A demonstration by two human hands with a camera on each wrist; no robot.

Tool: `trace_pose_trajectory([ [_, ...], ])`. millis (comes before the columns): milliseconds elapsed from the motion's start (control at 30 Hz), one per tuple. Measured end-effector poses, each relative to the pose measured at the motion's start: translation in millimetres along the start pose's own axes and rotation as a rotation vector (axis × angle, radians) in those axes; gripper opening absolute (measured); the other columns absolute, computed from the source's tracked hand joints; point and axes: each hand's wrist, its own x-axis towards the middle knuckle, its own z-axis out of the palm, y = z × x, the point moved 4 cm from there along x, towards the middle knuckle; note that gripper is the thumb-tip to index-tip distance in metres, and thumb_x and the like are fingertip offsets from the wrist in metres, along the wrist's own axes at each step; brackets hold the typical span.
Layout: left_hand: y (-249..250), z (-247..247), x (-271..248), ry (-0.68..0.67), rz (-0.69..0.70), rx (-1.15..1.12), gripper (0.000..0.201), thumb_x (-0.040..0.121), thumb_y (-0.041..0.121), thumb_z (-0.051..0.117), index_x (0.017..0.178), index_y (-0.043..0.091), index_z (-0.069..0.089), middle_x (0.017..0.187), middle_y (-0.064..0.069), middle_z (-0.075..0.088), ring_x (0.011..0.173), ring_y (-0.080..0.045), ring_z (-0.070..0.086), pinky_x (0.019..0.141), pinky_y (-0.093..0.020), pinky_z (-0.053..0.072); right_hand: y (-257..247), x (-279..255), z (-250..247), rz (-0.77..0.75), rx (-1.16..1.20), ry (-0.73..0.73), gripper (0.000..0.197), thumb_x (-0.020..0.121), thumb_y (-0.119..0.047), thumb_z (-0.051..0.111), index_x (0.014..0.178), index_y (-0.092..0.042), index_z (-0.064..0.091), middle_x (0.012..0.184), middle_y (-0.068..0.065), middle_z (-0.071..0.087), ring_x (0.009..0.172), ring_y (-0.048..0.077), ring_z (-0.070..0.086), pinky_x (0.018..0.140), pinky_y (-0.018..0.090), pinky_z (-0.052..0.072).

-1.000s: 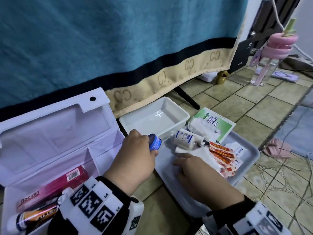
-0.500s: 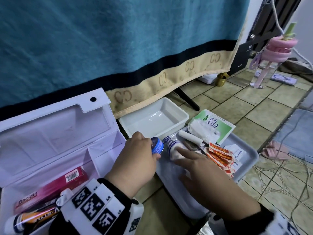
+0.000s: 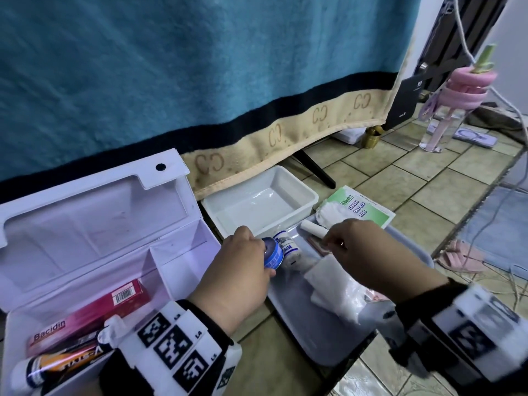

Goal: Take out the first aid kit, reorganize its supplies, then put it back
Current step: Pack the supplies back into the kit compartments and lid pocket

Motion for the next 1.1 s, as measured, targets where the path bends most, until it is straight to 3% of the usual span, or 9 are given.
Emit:
trace_pose_trajectory([
  [100, 3.8, 1.2, -0.6, 0.005, 0.014, 0.001, 0.023, 0.089, 0.031, 0.059, 0.103, 0.013, 0.057, 0.111, 0.001, 0.04, 0.104, -0.016, 0.046, 0.083, -0.019, 0.035, 4.0, 21.7, 11.5, 0.036, -0.164, -0.075, 0.026, 0.092, -0.028, 0.044, 0.099, -0.015, 0.067, 0.099, 0.009, 0.065, 0.09, 0.029, 0.06, 0.068, 0.027, 0.039],
  [233, 3.6, 0.7, -1.7, 0.008, 0.02, -0.001, 0.023, 0.089, 0.032, 0.06, 0.102, 0.013, 0.057, 0.111, 0.002, 0.04, 0.105, -0.016, 0.046, 0.085, -0.021, 0.038, 4.6, 36.3, 30.6, 0.058, -0.246, -0.126, 0.024, 0.094, -0.026, 0.045, 0.098, -0.012, 0.064, 0.102, 0.011, 0.064, 0.077, 0.027, 0.052, 0.065, 0.025, 0.036],
  [367, 2.9, 0.2, -2.7, 0.017, 0.025, -0.005, 0.024, 0.089, 0.032, 0.06, 0.104, 0.014, 0.057, 0.113, 0.002, 0.04, 0.106, -0.016, 0.046, 0.085, -0.019, 0.036, -6.0, 37.6, 28.5, 0.056, -0.246, -0.16, 0.019, 0.093, -0.021, 0.05, 0.107, -0.01, 0.056, 0.105, 0.013, 0.058, 0.099, 0.03, 0.059, 0.069, 0.028, 0.037],
  [500, 1.8, 2.1, -3.0, 0.03, 0.022, -0.03, 0.023, 0.088, 0.032, 0.061, 0.104, 0.015, 0.058, 0.107, 0.006, 0.036, 0.105, -0.014, 0.045, 0.085, -0.02, 0.038, -11.6, 39.0, 29.1, 0.047, -0.184, -0.116, 0.016, 0.093, -0.017, 0.047, 0.108, -0.015, 0.052, 0.09, 0.008, 0.053, 0.087, 0.026, 0.057, 0.067, 0.027, 0.036],
  [667, 0.9, 0.7, -3.8, 0.044, 0.031, -0.038, 0.027, 0.088, 0.032, 0.06, 0.111, 0.016, 0.058, 0.118, 0.004, 0.043, 0.112, -0.013, 0.043, 0.087, -0.016, 0.031, -15.9, 42.8, 36.6, 0.005, -0.25, -0.103, 0.024, 0.09, -0.013, 0.046, 0.114, -0.014, 0.051, 0.111, 0.01, 0.062, 0.103, 0.028, 0.06, 0.071, 0.028, 0.037],
  [833, 0.7, -8.7, -7.1, 0.105, 0.03, -0.004, 0.028, 0.088, 0.034, 0.059, 0.111, 0.017, 0.059, 0.115, 0.001, 0.047, 0.112, -0.018, 0.044, 0.089, -0.019, 0.032, -9.0, 47.0, 30.7, 0.077, -0.054, -0.024, 0.026, 0.085, -0.024, 0.058, 0.106, -0.009, 0.051, 0.106, 0.015, 0.062, 0.1, 0.031, 0.059, 0.071, 0.029, 0.039],
  [967, 1.0, -29.2, -17.6, 0.186, 0.029, -0.038, 0.024, 0.086, 0.035, 0.061, 0.103, 0.018, 0.061, 0.112, 0.004, 0.051, 0.109, -0.017, 0.048, 0.087, -0.018, 0.031, -1.9, 44.3, 14.7, 0.155, 0.117, 0.026, 0.038, 0.077, -0.024, 0.068, 0.11, -0.01, 0.055, 0.103, 0.012, 0.066, 0.098, 0.028, 0.06, 0.074, 0.028, 0.042],
  [1100, -13.8, -62.1, -38.0, 0.253, -0.045, -0.093, 0.022, 0.081, 0.036, 0.068, 0.097, 0.023, 0.062, 0.109, 0.015, 0.047, 0.098, -0.007, 0.048, 0.072, -0.01, 0.024, -5.0, 34.4, -11.5, 0.173, 0.288, 0.14, 0.038, 0.071, -0.015, 0.073, 0.105, -0.015, 0.057, 0.091, 0.005, 0.069, 0.078, 0.023, 0.061, 0.064, 0.028, 0.045],
])
